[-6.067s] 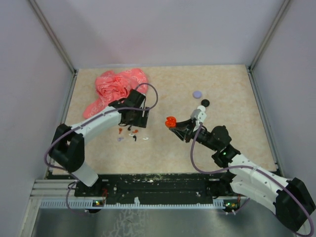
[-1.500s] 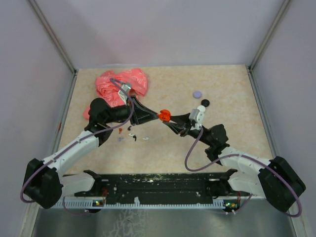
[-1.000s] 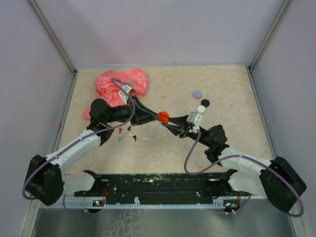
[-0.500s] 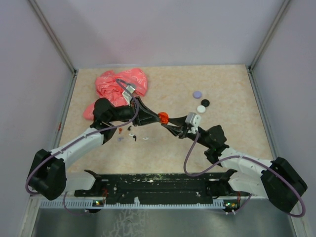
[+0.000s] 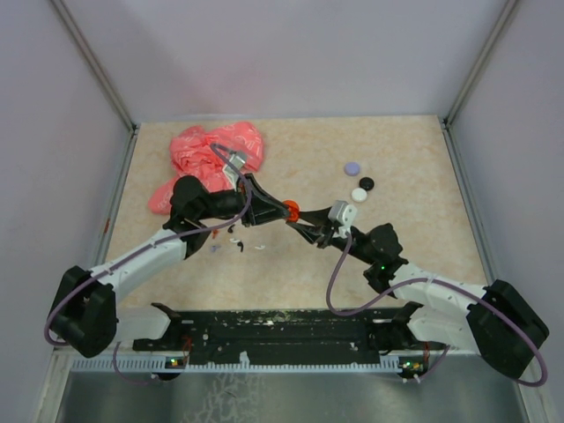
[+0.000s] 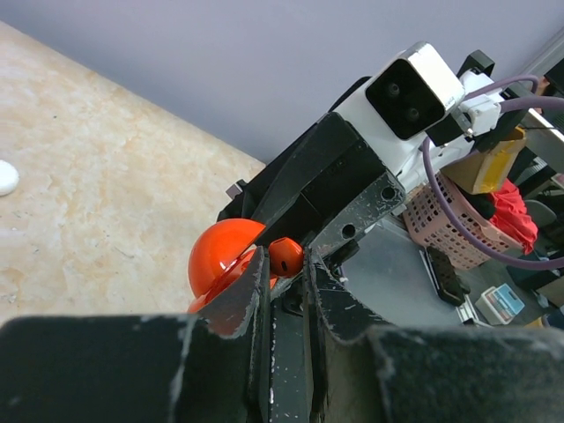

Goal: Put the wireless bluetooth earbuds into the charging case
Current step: Place the earbud in the charging case.

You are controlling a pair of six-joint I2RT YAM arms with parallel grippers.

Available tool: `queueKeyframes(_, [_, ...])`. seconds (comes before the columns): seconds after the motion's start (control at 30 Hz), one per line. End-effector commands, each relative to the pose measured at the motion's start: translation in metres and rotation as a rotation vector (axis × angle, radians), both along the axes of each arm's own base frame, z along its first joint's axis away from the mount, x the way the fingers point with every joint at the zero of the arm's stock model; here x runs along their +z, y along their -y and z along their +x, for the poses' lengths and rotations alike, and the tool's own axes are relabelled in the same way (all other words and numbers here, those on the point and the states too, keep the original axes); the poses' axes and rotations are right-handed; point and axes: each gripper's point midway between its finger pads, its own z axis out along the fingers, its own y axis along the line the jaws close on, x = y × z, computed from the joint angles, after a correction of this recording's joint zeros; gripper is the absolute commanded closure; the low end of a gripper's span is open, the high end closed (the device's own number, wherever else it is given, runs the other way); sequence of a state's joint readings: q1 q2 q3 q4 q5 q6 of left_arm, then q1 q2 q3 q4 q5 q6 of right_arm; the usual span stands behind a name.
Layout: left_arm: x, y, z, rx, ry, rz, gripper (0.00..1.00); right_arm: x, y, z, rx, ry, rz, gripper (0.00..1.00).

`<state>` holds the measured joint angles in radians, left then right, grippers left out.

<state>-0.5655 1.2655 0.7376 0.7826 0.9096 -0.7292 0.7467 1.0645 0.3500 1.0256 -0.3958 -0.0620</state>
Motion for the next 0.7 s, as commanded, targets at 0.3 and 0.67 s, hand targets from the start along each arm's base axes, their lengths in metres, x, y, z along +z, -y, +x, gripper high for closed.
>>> queueKeyframes(0.3, [0.0041,-0.0027,0.0016,0.049,0.057,0.052,1.0,0.0497,-0.0003,-0.0037,-0.003,0.097,0.093,1.0])
queueKeyframes(0.67, [0.0004,-0.0055,0.0069,0.089,0.055,0.107,1.0,0.051,-0.0007,-0.0049,-0.003,0.096,0.094,1.0])
